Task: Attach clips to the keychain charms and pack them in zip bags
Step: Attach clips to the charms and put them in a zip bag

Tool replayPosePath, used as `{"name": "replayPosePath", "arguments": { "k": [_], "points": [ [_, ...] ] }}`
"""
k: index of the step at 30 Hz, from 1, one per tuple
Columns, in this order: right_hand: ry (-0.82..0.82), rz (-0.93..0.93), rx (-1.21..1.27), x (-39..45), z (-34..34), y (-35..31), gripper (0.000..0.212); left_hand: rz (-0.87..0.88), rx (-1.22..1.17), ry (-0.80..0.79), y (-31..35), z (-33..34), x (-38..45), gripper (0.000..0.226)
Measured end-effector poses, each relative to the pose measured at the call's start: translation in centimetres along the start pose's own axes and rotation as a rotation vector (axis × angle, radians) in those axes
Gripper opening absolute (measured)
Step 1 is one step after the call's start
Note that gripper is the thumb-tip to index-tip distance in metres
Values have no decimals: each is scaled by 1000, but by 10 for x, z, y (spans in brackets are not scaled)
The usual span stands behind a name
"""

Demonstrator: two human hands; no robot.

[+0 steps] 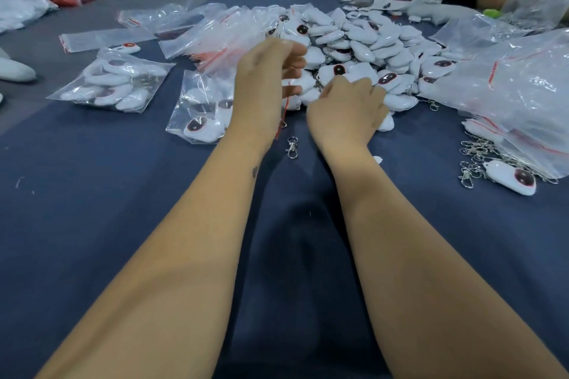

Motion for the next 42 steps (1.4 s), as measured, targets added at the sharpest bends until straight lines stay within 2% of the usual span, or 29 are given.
{"name": "replayPosePath", "arguments": {
  "k": [3,5,8,12,17,22,25,27,31,36,42],
  "points": [
    [-94,131,-12,2,4,9,31,-251,-13,-20,-17,3,4,17],
    [-121,126,-16,3,5,10,33,-317,44,7,-26,-1,7,9],
    [-60,79,123,5,3,8,33,-323,32,96,-32,-11,14,8],
    [24,67,651,6,-1,2,30,-281,36,129,-36,-16,17,16],
    [-151,175,1033,3,12,-3,41,-232,124,61,-37,-17,16,26],
    [-272,323,1254,3,19,-5,32,-221,212,-34,-36,-14,12,25],
    [-314,356,1452,3,19,-7,29,-201,270,-49,-35,-14,12,14],
    [-321,367,1540,3,17,-7,29,-200,302,-55,-36,-14,12,14],
    [-410,416,1571,4,16,-6,27,-177,302,-58,-35,-15,11,15],
    [-448,451,1483,3,20,-5,15,-167,121,58,-33,-21,14,20],
    [-484,181,1138,0,28,-11,21,-140,-29,38,-31,-22,10,21]
  ]
}}
Point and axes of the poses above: each hand's wrist, its own x-axis towards the middle knuckle, its own z-axis out of the palm, y = z × x, the point moved 4 cm from there along x, towards the middle knuckle, and after that the axes turned 2 degrees about y, right-handed, at the moved point
